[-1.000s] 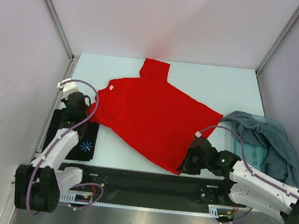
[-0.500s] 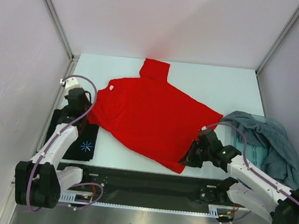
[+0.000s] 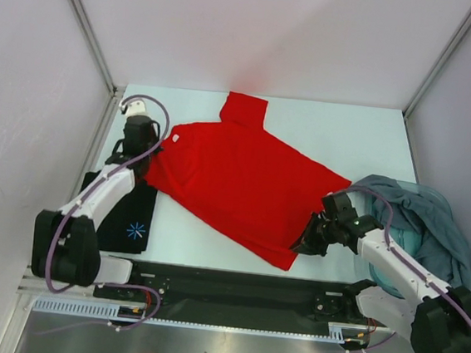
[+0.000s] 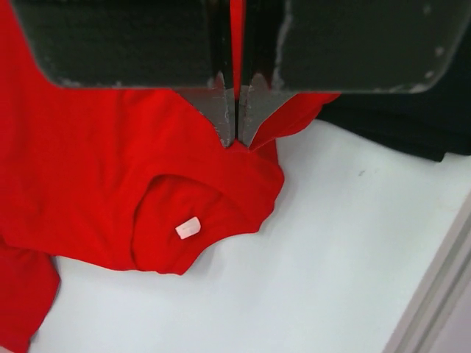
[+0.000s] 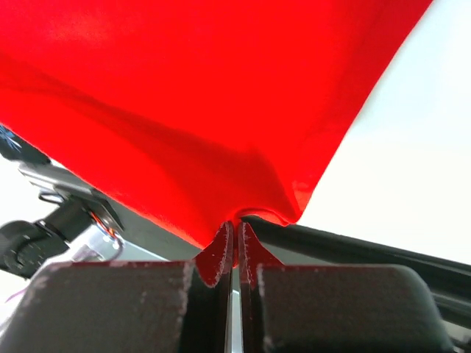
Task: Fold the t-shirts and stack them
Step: Flatten the tshirt out
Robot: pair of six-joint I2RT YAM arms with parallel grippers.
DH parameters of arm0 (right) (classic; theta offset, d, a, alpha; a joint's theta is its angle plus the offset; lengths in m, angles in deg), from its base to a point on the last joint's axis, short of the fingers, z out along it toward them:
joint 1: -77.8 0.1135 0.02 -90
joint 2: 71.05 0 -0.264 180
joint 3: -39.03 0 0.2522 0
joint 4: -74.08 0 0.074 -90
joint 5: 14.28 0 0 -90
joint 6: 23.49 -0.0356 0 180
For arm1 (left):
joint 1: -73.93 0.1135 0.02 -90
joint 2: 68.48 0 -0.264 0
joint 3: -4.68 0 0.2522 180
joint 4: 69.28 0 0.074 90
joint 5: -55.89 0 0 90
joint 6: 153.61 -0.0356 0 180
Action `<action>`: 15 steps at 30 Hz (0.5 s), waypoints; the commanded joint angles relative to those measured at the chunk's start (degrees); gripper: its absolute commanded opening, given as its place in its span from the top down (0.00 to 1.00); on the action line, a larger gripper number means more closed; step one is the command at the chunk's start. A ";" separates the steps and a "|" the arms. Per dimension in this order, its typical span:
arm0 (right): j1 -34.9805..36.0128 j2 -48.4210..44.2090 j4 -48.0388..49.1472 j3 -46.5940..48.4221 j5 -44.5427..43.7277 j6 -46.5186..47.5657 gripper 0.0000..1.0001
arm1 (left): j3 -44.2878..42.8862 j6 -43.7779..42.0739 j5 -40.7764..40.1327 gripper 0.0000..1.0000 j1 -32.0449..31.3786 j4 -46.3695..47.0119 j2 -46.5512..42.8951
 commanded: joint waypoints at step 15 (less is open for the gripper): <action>-12.52 13.68 -3.04 7.58 2.90 12.45 1.00 | -16.77 2.92 -0.17 1.00 -1.49 -3.85 13.85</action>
